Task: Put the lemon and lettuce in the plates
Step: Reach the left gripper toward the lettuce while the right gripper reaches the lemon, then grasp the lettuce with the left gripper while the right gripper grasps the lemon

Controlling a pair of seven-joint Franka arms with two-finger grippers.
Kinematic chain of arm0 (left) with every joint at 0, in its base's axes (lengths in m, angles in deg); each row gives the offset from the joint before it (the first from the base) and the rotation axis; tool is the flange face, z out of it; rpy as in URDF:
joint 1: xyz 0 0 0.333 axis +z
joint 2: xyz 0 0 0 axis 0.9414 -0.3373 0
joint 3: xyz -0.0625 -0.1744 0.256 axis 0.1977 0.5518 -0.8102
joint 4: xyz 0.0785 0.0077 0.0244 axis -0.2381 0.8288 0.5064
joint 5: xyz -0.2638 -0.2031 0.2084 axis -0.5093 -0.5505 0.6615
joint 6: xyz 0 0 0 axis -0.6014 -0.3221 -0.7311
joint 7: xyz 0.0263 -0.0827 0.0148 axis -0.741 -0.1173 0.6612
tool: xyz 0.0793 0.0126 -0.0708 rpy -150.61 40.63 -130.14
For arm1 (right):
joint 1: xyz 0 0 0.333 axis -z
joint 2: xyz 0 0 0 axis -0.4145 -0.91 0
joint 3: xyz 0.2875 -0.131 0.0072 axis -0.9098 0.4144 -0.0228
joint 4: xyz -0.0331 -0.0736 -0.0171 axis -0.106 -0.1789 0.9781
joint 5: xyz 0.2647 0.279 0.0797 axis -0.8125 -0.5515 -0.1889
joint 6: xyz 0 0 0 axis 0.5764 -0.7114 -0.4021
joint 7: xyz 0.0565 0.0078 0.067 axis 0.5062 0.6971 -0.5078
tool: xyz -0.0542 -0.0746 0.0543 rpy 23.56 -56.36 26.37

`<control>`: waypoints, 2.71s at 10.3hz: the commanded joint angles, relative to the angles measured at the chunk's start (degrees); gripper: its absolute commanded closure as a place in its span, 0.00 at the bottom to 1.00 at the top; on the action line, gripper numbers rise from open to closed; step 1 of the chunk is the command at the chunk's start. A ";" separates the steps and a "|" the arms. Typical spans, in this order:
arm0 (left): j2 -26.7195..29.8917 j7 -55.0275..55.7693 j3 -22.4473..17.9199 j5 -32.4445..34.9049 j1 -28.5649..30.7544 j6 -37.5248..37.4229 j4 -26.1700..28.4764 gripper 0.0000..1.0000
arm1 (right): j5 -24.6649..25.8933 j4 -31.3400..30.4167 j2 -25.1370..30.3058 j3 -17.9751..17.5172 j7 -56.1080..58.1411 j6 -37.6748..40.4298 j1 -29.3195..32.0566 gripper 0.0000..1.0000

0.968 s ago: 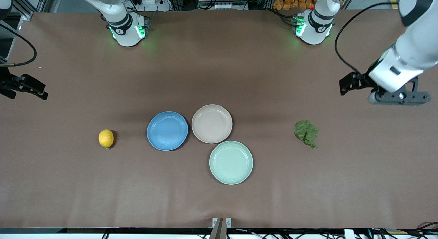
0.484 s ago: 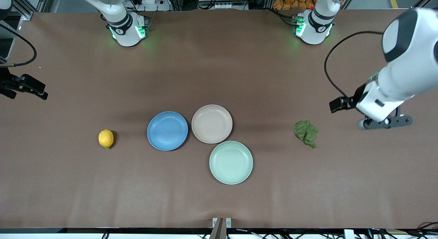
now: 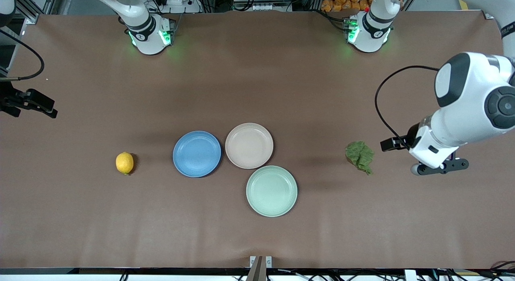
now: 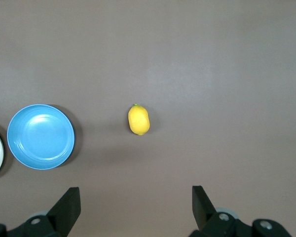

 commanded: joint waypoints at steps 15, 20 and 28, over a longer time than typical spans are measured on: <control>-6.39 16.10 1.05 6.64 -1.42 35.25 25.44 0.00 | 0.27 -10.26 -12.42 -0.30 -0.33 -16.74 0.26 0.00; -9.38 14.88 1.14 9.98 -1.42 35.60 25.44 0.00 | 0.27 -23.44 -12.95 -0.39 -0.34 -34.58 0.17 0.00; -12.99 14.35 1.14 9.98 -1.42 37.44 25.09 0.00 | 0.27 -35.94 -16.45 -0.56 0.28 -57.09 0.08 0.00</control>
